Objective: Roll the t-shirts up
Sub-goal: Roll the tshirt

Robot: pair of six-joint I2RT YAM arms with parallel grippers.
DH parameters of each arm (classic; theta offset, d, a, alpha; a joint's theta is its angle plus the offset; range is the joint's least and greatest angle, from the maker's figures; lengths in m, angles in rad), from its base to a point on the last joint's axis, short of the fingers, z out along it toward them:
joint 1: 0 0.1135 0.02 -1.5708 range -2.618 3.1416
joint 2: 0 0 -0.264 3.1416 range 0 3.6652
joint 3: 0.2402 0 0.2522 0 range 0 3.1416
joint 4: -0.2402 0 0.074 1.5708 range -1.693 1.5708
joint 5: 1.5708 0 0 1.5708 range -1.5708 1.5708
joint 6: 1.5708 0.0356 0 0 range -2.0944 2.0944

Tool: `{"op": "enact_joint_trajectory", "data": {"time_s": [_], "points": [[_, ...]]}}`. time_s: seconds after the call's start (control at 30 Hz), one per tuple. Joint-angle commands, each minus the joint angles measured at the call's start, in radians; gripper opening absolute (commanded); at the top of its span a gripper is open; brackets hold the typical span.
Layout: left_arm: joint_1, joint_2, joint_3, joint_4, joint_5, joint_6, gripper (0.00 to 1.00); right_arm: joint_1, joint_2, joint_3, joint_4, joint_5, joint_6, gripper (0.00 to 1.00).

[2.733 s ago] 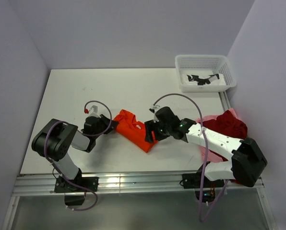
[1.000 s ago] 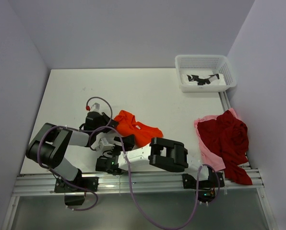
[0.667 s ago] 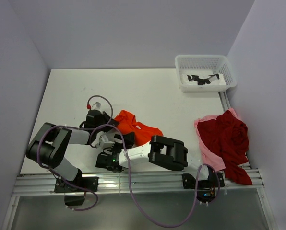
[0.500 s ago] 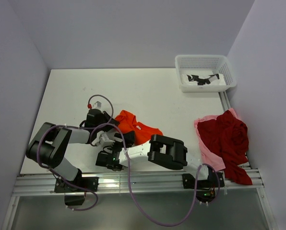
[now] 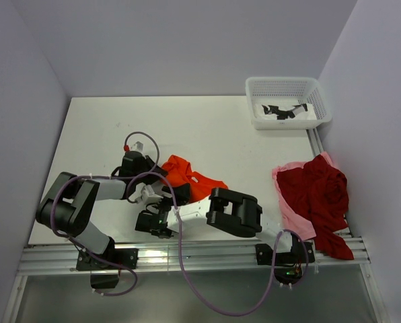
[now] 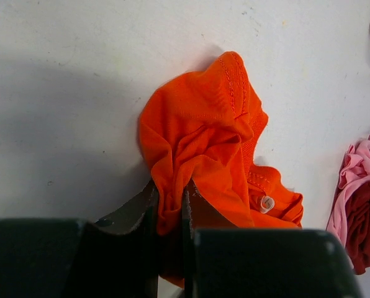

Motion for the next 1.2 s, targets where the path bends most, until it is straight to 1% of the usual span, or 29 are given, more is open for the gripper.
{"op": "enact_joint_trajectory", "data": {"time_s": [0.0,0.2,0.53,0.6,0.63,0.7,0.73,0.77,0.87,0.9,0.93,0.97,1.03,1.07,1.1,1.13,1.17], "points": [[0.006,-0.037,0.013,-0.071,0.028,0.031,0.03,-0.042,0.083,-0.001,-0.112,-0.061,0.060,0.80],[0.022,-0.034,0.007,-0.074,0.054,0.028,0.03,-0.053,0.105,0.023,-0.164,-0.057,0.098,0.78],[0.033,-0.044,0.004,-0.088,0.071,0.031,0.03,-0.057,0.159,0.059,-0.181,-0.091,0.086,0.77],[0.039,-0.049,0.004,-0.089,0.080,0.028,0.03,-0.060,0.159,0.057,-0.180,-0.097,0.085,0.75],[0.041,-0.050,0.003,-0.089,0.081,0.028,0.03,-0.062,0.159,0.056,-0.180,-0.102,0.086,0.71],[0.044,-0.054,0.001,-0.088,0.089,0.030,0.03,-0.070,0.154,0.050,-0.175,-0.106,0.086,0.68],[0.045,-0.054,-0.001,-0.091,0.091,0.030,0.03,-0.070,0.146,0.043,-0.171,-0.108,0.086,0.62],[0.045,-0.054,0.001,-0.091,0.091,0.030,0.03,-0.070,0.145,0.042,-0.169,-0.110,0.086,0.59],[0.047,-0.057,-0.001,-0.092,0.094,0.030,0.03,-0.073,0.133,0.036,-0.164,-0.117,0.086,0.40],[0.049,-0.058,-0.001,-0.094,0.092,0.030,0.04,-0.073,0.126,0.034,-0.164,-0.126,0.086,0.32],[0.049,-0.061,-0.001,-0.095,0.092,0.033,0.04,-0.073,0.116,0.030,-0.163,-0.148,0.085,0.07],[0.049,-0.064,-0.005,-0.092,0.092,0.031,0.06,-0.071,0.088,0.023,-0.151,-0.168,0.080,0.00],[0.049,-0.073,-0.010,-0.089,0.091,0.033,0.11,-0.073,0.041,-0.009,-0.100,-0.250,0.049,0.00],[0.050,-0.075,-0.016,-0.085,0.092,0.031,0.13,-0.073,-0.013,-0.026,-0.079,-0.283,0.037,0.00],[0.052,-0.086,-0.017,-0.083,0.092,0.030,0.20,-0.074,-0.038,-0.039,-0.060,-0.315,0.026,0.00],[0.053,-0.089,-0.019,-0.083,0.092,0.031,0.25,-0.076,-0.061,-0.061,-0.048,-0.349,0.022,0.00],[0.058,-0.095,-0.020,-0.086,0.092,0.033,0.30,-0.080,-0.087,-0.070,-0.030,-0.414,0.010,0.00]]}}
